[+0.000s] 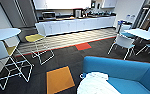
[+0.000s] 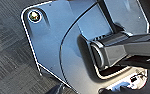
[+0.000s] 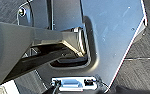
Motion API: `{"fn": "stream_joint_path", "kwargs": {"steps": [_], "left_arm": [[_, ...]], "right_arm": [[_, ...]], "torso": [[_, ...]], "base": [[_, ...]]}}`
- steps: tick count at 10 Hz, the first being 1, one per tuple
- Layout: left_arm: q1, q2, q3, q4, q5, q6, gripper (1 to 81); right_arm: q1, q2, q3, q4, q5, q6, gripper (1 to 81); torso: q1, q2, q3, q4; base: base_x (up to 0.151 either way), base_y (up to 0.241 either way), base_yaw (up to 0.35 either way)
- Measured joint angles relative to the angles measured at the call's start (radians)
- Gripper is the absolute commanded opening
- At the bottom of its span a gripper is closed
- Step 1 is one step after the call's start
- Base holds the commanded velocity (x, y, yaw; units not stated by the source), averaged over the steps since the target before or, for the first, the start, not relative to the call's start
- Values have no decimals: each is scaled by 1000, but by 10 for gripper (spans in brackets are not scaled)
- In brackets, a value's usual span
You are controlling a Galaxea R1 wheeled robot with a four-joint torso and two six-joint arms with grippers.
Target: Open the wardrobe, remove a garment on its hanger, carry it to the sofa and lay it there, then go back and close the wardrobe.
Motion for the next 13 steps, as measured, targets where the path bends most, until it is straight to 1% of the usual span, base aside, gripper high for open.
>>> {"fn": "stream_joint_path", "kwargs": {"steps": [4,6,13], "left_arm": [[-2,29,-20,19,-3,0,811],[0,27,-21,20,-3,0,811],[8,30,-21,32,-3,2,811]], "right_arm": [[2,0,0,0,-2,0,811],[2,0,0,0,-2,0,811],[8,0,-1,0,-3,-1,811]], "torso": [[0,0,0,0],[0,0,0,0],[0,-1,0,0]], "base": [[0,0,328],[0,245,0],[0,0,334]]}}
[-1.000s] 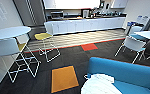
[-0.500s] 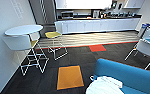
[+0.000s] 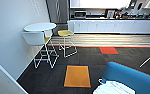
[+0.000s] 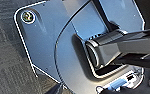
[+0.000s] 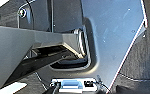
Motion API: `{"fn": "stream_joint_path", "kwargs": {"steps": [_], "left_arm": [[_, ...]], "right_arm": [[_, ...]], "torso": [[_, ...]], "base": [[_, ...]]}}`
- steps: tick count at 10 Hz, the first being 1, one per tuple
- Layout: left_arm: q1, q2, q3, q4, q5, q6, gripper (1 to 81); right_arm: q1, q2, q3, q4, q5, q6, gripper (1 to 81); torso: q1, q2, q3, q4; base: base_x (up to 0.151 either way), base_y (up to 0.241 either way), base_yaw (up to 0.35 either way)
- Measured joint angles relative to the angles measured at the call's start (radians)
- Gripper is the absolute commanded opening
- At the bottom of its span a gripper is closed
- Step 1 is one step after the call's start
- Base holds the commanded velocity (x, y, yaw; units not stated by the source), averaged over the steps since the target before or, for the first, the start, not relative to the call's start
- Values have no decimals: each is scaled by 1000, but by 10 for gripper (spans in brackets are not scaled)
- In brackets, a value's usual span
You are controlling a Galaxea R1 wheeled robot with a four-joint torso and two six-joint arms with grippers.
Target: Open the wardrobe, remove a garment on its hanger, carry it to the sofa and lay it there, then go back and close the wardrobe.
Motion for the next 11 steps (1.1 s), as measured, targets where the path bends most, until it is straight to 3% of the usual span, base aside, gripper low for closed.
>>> {"fn": "stream_joint_path", "kwargs": {"steps": [11], "left_arm": [[6,-3,0,14,-1,0,811]], "right_arm": [[-6,0,0,0,0,0,811]], "torso": [[0,0,0,0]], "base": [[0,0,342]]}}
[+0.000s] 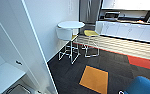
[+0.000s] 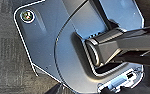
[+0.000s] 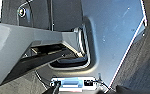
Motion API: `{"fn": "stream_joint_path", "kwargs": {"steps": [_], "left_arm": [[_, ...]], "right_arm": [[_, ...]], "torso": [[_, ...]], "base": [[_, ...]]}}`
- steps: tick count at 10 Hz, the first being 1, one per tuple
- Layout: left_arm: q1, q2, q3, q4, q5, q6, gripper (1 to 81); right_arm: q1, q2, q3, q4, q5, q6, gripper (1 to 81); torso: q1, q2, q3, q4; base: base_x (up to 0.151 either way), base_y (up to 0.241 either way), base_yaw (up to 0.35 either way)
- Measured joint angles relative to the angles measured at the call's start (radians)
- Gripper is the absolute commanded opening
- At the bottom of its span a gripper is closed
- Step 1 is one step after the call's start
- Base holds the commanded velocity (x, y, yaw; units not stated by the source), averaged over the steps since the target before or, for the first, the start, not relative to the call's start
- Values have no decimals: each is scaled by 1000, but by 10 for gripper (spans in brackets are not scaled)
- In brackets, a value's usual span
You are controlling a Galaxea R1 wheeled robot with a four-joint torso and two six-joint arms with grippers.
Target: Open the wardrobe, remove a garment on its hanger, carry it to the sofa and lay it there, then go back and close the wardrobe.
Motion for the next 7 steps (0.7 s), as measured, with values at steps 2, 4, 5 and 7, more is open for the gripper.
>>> {"fn": "stream_joint_path", "kwargs": {"steps": [2,4,5,7], "left_arm": [[0,0,0,4,-3,0,811],[0,1,0,17,-4,0,811],[0,1,0,20,-4,1,811],[0,1,0,22,-4,16,811]], "right_arm": [[-2,0,0,0,0,0,811],[-2,0,0,0,0,0,811],[-2,0,0,0,0,0,811],[-2,0,0,0,0,0,811]], "torso": [[0,0,0,0],[0,0,0,0],[0,0,0,0],[0,0,0,0]], "base": [[0,0,342],[0,0,342],[0,0,342],[0,0,342]]}}
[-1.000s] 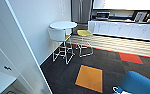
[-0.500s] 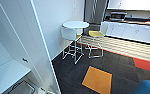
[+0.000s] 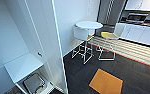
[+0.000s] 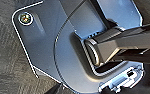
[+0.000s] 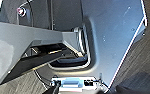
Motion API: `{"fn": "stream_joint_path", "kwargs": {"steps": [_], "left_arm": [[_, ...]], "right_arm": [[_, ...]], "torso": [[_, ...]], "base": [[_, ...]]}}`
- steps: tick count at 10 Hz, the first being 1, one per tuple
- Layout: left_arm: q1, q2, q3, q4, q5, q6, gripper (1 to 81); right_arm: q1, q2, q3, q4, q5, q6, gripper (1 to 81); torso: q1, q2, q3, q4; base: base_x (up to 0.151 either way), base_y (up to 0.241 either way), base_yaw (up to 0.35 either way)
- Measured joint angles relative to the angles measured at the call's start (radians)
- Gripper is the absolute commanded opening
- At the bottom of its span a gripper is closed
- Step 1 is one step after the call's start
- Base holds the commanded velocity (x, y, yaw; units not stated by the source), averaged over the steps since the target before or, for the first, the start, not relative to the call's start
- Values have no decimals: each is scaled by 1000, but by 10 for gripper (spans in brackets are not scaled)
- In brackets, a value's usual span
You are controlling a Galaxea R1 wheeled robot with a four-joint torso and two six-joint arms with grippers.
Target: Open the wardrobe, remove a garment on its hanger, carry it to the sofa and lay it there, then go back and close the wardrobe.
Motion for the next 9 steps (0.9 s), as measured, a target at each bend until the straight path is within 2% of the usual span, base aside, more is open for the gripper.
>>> {"fn": "stream_joint_path", "kwargs": {"steps": [9], "left_arm": [[3,5,0,4,0,10,811]], "right_arm": [[-4,0,0,0,0,0,811]], "torso": [[0,0,0,0]], "base": [[0,0,342]]}}
